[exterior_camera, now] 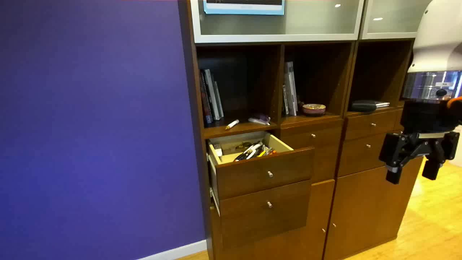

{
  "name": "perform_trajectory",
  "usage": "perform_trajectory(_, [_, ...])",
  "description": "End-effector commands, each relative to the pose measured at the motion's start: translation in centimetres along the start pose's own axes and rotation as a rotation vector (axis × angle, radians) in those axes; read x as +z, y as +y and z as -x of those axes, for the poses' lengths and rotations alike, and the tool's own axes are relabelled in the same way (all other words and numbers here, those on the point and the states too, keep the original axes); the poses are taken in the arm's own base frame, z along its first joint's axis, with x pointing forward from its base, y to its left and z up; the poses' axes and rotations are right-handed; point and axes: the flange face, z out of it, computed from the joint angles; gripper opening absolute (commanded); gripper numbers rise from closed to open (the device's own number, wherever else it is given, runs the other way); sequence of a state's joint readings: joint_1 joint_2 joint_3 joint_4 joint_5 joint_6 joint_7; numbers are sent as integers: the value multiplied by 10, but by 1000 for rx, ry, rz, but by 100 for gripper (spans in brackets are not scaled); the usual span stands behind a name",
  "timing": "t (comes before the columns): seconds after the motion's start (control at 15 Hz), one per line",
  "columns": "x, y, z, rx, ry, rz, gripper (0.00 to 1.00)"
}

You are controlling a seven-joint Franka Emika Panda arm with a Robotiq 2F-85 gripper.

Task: Pick up the brown bowl and put it in the top open leftmost drawer of the set of drawers

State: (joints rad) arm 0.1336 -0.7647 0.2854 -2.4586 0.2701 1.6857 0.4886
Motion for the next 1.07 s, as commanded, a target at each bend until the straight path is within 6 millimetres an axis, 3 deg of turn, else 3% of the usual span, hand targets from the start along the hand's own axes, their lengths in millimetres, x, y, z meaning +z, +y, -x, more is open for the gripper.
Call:
perform_trajectory(0.0, [-1, 0, 0, 0, -1, 1, 100])
perform_trajectory(0.8, [-1, 0, 0, 0, -1, 1, 100])
perform_trajectory(1.0, [-19, 8, -23, -144, 45, 85, 100])
